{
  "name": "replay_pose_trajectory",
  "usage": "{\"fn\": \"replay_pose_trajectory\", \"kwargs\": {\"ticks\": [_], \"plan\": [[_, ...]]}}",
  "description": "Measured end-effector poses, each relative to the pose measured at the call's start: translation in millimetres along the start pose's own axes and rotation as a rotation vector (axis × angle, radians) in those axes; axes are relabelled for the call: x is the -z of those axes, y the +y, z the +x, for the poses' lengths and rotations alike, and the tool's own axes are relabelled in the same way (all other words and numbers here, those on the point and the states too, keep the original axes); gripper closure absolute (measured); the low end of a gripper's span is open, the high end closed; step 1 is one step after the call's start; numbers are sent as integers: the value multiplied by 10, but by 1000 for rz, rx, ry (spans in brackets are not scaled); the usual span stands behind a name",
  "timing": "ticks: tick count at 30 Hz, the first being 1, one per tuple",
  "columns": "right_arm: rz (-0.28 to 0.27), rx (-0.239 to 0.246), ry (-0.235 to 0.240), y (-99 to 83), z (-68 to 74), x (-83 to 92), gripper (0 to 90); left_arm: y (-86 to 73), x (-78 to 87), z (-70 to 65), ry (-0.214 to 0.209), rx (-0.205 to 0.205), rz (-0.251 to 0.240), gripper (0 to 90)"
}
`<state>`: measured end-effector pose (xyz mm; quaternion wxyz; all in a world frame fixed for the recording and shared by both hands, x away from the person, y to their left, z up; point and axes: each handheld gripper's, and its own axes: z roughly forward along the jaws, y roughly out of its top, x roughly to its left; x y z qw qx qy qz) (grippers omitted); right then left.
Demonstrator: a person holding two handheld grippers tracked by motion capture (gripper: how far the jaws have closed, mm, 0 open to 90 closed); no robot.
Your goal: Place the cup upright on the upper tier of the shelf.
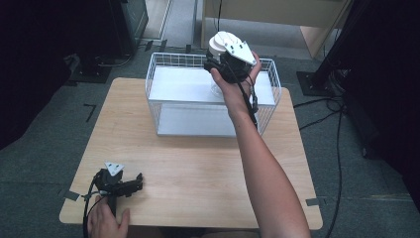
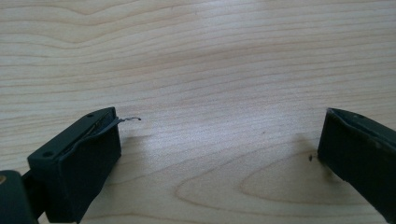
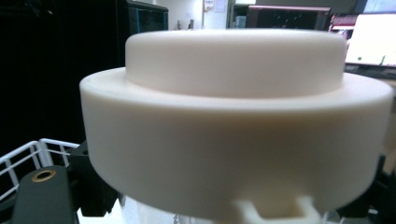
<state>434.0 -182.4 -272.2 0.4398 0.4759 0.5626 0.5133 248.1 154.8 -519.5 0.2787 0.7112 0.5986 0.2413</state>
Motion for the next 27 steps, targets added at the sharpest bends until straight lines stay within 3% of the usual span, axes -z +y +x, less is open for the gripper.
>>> {"fn": "replay_pose_trajectory", "kwargs": {"ticks": [8, 14, 16, 18, 21, 24, 27], "plan": [[-30, -39, -4, -99, -8, -53, 155, 0, 0, 1, 0, -1, 1, 0], [-11, -38, 24, -131, -40, -22, 158, -1, -1, 0, 0, 0, -1, 0], [-7, -79, 61, -105, -68, 38, 139, -1, -1, 0, 0, 0, -1, 0], [-9, -81, 74, -102, -77, 60, 137, -1, -1, 0, 0, 0, -1, 0], [3, -39, 108, -140, -97, 143, 83, 0, -1, 0, 0, 0, -1, 0], [10, 11, 110, -209, -114, 200, 80, -1, -1, 0, 0, 0, -1, 0], [26, 8, 115, -286, -135, 255, 80, -1, -1, 0, 0, 0, -2, 0]]}}
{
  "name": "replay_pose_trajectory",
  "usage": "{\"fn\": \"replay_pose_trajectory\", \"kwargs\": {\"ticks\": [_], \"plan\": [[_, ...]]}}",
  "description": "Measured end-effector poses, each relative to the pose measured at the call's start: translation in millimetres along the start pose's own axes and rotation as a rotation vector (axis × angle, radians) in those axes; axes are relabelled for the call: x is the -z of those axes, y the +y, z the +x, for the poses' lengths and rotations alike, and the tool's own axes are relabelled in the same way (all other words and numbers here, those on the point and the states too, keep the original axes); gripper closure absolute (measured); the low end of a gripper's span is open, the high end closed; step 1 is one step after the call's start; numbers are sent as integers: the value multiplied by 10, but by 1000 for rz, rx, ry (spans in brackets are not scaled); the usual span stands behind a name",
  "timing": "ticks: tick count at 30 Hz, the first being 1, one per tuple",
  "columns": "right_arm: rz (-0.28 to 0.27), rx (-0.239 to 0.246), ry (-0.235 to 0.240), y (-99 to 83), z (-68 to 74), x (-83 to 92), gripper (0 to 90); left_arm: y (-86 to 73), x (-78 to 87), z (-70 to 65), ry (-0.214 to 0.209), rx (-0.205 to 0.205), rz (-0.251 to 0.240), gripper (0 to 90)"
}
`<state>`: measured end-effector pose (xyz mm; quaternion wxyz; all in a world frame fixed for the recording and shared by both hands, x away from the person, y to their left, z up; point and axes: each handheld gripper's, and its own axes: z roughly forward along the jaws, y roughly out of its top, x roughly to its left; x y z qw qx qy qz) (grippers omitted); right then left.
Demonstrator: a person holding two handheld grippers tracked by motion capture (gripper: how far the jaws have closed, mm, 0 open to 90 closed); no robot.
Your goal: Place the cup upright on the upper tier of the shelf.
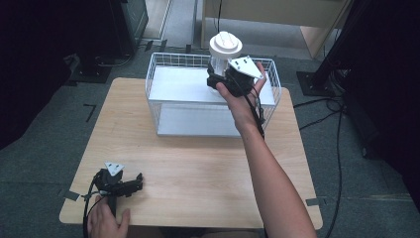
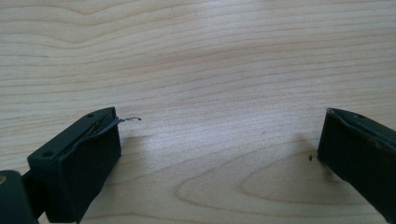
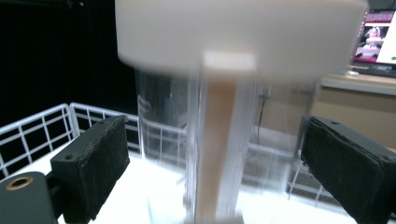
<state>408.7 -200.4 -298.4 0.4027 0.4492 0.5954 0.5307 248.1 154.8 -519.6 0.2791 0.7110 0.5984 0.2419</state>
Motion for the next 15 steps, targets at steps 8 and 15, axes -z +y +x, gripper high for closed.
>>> {"fn": "replay_pose_trajectory", "kwargs": {"ticks": [8, 15], "plan": [[37, -2, 20, -311, -53, 181, 80, -1, 1, 0, 0, 0, 1, 0], [53, 27, 33, -571, -90, 396, 81, 0, 0, 0, -1, 0, 2, 0]]}}
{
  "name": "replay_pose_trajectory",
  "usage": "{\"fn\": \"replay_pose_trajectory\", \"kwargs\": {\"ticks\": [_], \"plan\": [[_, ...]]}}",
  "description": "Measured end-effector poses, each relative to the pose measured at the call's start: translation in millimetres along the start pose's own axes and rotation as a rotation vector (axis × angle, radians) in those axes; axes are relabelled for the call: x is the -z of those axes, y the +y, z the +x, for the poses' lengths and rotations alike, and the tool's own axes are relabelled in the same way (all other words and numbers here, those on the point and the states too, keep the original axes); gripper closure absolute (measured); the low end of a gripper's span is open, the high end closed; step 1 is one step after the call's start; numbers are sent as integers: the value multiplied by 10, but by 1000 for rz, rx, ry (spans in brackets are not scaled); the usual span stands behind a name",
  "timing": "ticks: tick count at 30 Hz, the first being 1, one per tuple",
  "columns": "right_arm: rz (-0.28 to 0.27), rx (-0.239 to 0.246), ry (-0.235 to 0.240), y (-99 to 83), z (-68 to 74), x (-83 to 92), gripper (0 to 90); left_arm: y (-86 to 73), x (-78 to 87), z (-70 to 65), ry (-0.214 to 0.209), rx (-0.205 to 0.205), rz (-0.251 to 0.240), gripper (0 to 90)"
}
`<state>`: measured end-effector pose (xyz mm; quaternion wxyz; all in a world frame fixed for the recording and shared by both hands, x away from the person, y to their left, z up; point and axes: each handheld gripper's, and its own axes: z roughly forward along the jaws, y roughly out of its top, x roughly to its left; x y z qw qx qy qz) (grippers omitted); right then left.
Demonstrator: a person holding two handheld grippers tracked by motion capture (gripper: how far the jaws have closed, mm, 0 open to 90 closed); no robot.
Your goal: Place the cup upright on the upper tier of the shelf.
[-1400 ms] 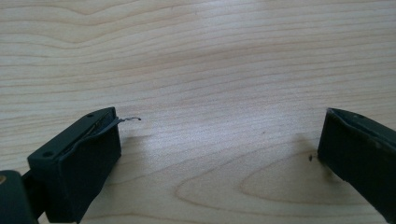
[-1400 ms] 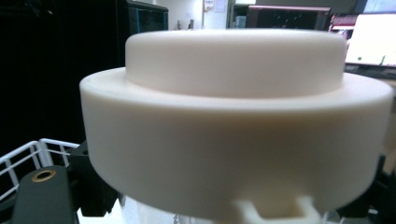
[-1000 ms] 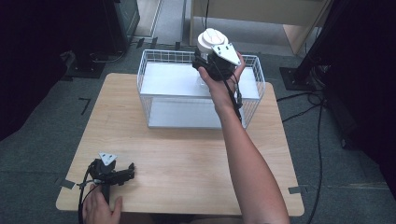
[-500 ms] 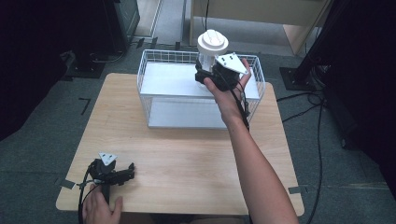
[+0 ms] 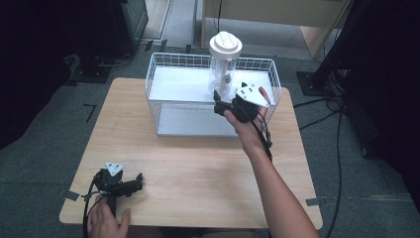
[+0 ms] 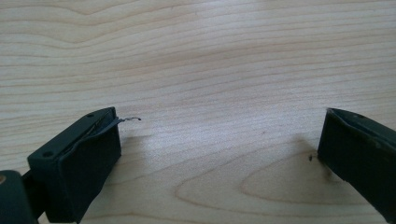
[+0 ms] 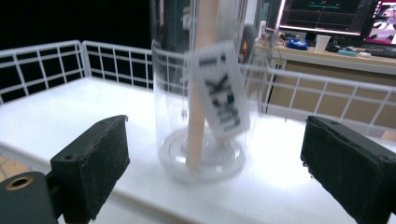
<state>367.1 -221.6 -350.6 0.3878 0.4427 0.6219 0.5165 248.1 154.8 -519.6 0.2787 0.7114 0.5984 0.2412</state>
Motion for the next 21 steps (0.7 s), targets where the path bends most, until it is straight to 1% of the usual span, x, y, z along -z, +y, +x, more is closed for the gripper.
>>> {"fn": "replay_pose_trajectory", "kwargs": {"ticks": [2, 3, 5, 6, 7, 8, 11, 12, 13, 17, 18, 19, 20, 21], "plan": [[2, 7, 2, -71, -8, 58, 81, 0, 0, 0, 1, -1, 0, 0], [2, 7, 2, -71, -8, 58, 81, 0, 0, 0, 1, -1, 0, 0], [12, 5, 11, -173, -7, 146, 83, 0, 1, 1, 1, -2, 1, 0], [12, 5, 11, -173, -7, 146, 83, 0, 1, 2, 1, -3, 1, 0], [17, 15, 16, -236, -2, 197, 83, 0, 1, 2, 1, -3, 1, 0], [19, 23, 14, -267, 1, 219, 83, 0, 0, 2, 2, -4, 0, 0], [27, 24, 19, -357, 19, 287, 85, 0, 0, 1, 1, -2, -1, 0], [27, 24, 19, -357, 19, 287, 85, 0, 0, 1, 1, -2, -1, 0], [30, 28, 28, -425, 38, 326, 85, 0, 2, 3, 1, -4, 2, 0], [50, 33, 37, -581, 96, 417, 85, 0, 0, 1, 1, -2, 0, 0], [50, 33, 37, -581, 96, 417, 85, 0, 0, 1, 1, -2, 0, 0], [54, 35, 40, -621, 109, 438, 85, 0, 0, 1, 1, -2, 0, 0], [63, 39, 44, -696, 129, 487, 85, 0, 0, 1, 1, -1, 0, 0], [65, 37, 46, -733, 138, 511, 85, 0, 0, 1, 1, -1, -1, 0]]}}
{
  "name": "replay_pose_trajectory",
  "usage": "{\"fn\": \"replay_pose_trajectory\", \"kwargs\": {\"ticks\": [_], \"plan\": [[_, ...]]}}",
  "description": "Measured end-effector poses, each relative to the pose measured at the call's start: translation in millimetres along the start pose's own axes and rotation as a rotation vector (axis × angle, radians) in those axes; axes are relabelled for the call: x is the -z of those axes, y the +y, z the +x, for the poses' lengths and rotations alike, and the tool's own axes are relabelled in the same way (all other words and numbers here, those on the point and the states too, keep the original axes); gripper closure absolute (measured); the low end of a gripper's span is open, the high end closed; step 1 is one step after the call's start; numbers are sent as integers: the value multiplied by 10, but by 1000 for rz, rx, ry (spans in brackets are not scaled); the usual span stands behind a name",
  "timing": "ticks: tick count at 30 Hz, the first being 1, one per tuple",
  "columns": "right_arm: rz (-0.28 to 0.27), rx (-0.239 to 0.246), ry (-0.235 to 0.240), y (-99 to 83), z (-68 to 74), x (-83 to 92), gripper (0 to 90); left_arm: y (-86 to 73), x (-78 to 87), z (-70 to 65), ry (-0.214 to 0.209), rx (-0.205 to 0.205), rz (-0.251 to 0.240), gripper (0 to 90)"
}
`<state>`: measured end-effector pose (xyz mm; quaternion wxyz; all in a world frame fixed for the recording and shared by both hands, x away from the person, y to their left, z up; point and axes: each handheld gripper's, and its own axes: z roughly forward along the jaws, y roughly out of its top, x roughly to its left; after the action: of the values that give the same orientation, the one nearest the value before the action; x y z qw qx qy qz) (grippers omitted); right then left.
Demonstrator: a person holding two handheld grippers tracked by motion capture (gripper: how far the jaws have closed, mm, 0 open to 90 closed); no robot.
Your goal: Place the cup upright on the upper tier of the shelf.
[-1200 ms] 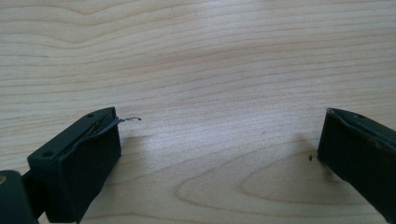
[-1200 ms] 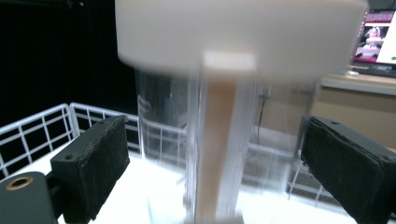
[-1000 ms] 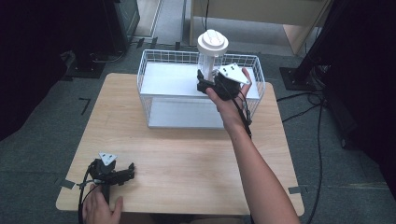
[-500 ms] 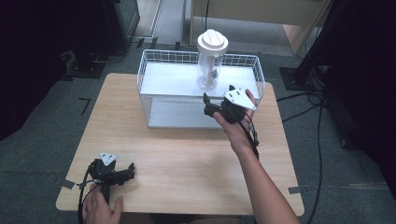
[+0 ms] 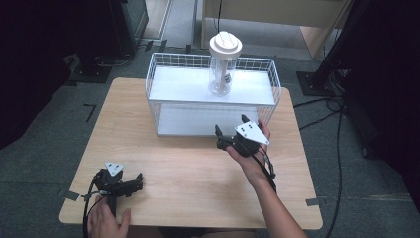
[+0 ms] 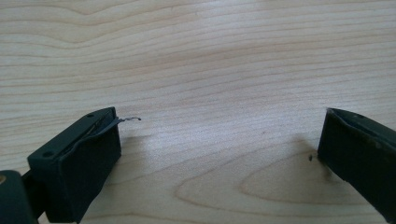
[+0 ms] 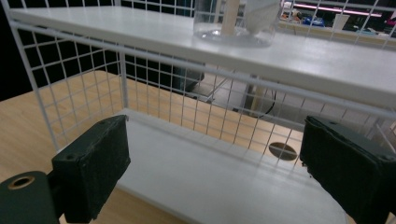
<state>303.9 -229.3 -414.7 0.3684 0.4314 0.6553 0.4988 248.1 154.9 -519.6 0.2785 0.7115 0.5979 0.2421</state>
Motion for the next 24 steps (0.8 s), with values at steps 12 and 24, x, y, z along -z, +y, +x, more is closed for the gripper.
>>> {"fn": "replay_pose_trajectory", "kwargs": {"ticks": [12, 24], "plan": [[44, -41, -17, -388, -40, 252, 87, 0, 2, 0, -1, 0, 2, 0], [81, -58, -61, -676, -196, 452, 88, 0, 1, -1, -1, 1, 2, 0]]}}
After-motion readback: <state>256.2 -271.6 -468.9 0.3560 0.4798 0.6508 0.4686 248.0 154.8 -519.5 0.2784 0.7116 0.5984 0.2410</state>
